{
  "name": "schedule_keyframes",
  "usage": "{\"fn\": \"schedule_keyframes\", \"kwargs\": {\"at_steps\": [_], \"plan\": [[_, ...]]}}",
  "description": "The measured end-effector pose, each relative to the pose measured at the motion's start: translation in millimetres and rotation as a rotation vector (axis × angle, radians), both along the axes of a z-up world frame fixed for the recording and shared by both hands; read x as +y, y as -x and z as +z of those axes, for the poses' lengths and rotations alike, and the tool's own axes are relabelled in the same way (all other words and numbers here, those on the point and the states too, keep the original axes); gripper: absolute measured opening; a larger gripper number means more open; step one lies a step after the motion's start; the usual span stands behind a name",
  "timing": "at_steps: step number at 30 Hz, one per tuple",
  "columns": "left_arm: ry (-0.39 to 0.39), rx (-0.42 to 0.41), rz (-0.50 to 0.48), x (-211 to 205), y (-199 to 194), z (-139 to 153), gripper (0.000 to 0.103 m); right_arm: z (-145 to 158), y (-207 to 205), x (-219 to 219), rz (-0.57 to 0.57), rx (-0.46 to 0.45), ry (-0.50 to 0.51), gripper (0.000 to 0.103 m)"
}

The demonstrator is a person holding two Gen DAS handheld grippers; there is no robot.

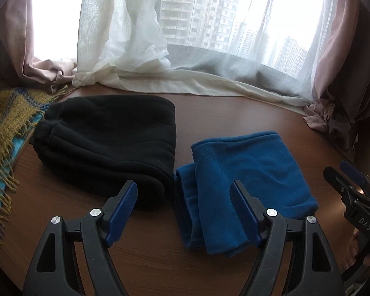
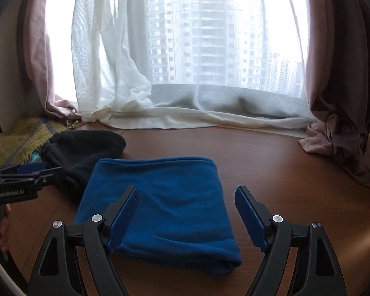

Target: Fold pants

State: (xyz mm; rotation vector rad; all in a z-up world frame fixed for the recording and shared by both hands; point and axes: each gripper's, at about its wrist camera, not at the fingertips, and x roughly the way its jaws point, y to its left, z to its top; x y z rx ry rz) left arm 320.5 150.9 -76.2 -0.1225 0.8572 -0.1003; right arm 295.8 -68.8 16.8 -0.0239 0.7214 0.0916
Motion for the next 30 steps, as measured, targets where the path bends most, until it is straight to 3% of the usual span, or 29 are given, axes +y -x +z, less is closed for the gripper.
{"fn": "schedule_keyframes", "kwargs": {"at_steps": [6,11,21,27,30], "plan": [[0.047,0.051,0.069,-4.9,-12.8,-33.3,0.077,-25.4,-16.7,-27.4,-0.066,0.063,-0.059,0.081],[0.145,0.121,0.086,-3.6,-23.8,-51.0,0.077,-45.0,-31.1,-23.6,-0.05,0.115,-0.08,0.081],[0.139,0.14,0.087,-9.2,-28.6,-65.2,0.077,-76.5,-47.3,-35.9,-0.058,0.215,-0.108,0.081],[0.287,0.209,0.136,2.7,-32.3,-85.8,0.071,-85.1,-49.1,-36.2,-0.057,0.245,-0.119,0.081],[0.292,0.217,0.118,2.1,-35.3,-90.1,0.068,-85.0,-47.6,-30.2,-0.034,0.231,-0.085,0.08]]}}
